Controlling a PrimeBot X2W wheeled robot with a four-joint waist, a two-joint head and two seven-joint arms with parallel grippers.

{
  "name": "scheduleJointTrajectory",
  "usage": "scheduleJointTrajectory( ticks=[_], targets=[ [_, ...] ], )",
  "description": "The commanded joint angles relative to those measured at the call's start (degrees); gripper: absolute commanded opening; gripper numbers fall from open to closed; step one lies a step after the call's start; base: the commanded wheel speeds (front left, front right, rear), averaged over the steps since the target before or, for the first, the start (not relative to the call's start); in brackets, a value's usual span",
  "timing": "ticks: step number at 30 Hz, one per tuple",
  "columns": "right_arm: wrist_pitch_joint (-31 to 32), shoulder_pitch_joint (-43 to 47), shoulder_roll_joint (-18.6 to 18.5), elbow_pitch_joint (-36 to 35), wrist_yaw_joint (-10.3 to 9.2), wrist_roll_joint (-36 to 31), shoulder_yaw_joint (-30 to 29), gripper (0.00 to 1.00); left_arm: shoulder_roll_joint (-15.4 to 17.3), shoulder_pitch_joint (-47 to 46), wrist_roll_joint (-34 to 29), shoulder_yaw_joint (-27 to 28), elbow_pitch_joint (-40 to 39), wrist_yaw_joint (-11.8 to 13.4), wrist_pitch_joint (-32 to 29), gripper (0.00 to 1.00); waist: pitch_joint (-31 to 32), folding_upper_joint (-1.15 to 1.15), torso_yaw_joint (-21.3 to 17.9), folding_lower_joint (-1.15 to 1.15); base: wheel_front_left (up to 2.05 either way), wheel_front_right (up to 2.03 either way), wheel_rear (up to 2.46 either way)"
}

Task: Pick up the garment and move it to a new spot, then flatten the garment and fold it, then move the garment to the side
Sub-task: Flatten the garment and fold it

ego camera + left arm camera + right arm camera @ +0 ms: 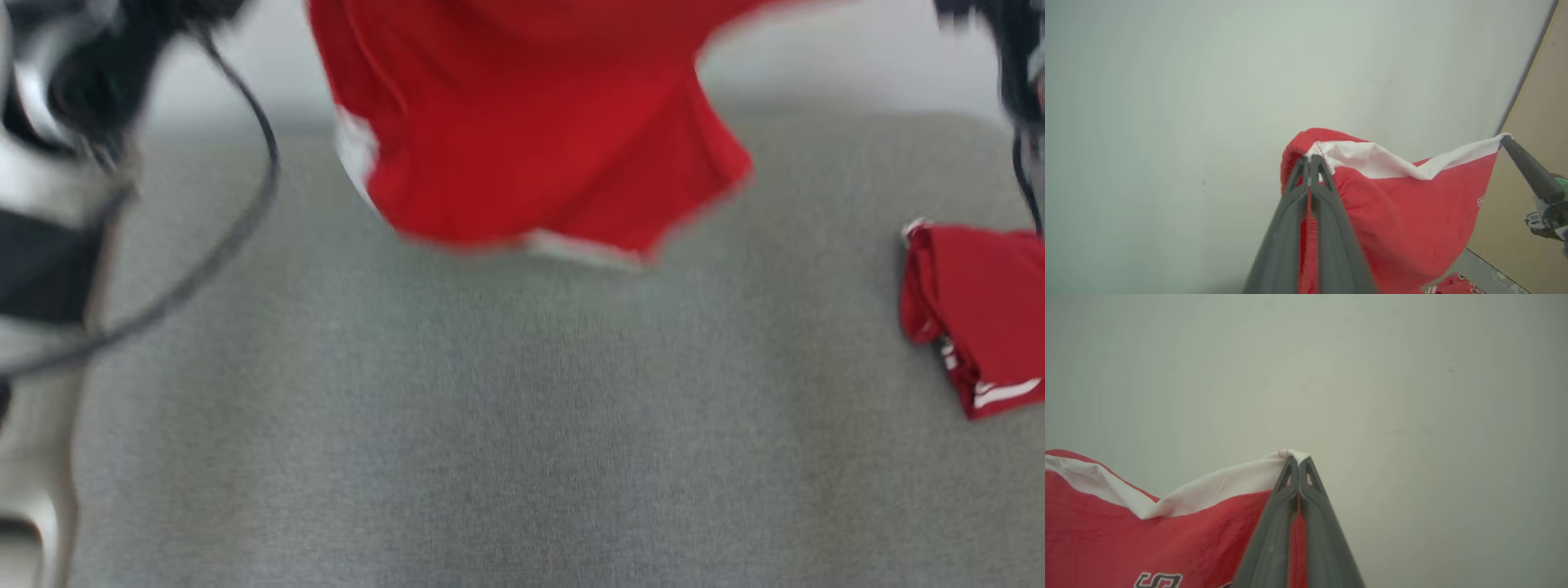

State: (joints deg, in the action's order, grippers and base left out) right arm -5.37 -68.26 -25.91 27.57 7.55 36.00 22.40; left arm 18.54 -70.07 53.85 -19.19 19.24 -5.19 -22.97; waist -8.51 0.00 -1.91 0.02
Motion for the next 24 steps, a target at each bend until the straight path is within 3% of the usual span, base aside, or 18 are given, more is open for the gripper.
scheduleJointTrajectory(
  ticks=[1,7,11,12,15,21,24],
  targets=[
    [-2.7,-4.7,2.2,3.5,-0.16,-1.6,0.4,0.00,0.2,-4.5,-3.5,-0.5,4.0,-0.9,4.2,0.00,-12.7,0.00,-2.2,-0.02,0.00,0.00,0.00],
    [-9.7,-17.2,7.8,13.0,-0.16,-9.7,-2.8,0.00,0.8,-16.5,-11.5,-4.3,13.5,-2.4,22.2,0.00,-21.2,0.00,-4.2,-0.02,0.00,0.00,0.00],
    [-9.8,-16.6,10.4,7.5,-0.16,-16.2,-9.0,0.00,2.5,-20.0,-10.7,-12.2,12.5,-2.2,33.2,0.00,-25.7,0.00,-3.9,-0.02,0.00,0.00,0.00],
    [-9.8,-16.6,10.4,7.5,-0.16,-16.2,-9.0,0.00,2.5,-20.0,-10.7,-12.2,12.5,-2.2,33.2,0.00,-25.7,0.00,-3.9,-0.02,0.00,0.00,0.00],
    [-9.7,-13.8,11.2,4.4,-0.16,-19.0,-10.6,0.00,4.9,-19.0,-7.3,-19.3,10.2,-2.2,36.8,0.00,-28.2,0.00,-3.4,-0.02,0.00,0.00,0.00],
    [-9.7,-7.1,12.1,2.6,-0.16,-19.8,-12.0,0.00,9.8,-14.8,2.7,-32.0,2.4,-2.2,38.2,0.00,-30.9,0.00,-2.2,-0.02,0.00,0.00,0.00],
    [-9.7,-2.4,11.1,0.3,-0.16,-20.1,-11.9,0.00,12.1,-11.5,6.5,-34.2,-2.5,-2.2,38.2,0.00,-30.6,0.00,-1.7,-0.02,0.00,0.00,0.00]
  ],
)
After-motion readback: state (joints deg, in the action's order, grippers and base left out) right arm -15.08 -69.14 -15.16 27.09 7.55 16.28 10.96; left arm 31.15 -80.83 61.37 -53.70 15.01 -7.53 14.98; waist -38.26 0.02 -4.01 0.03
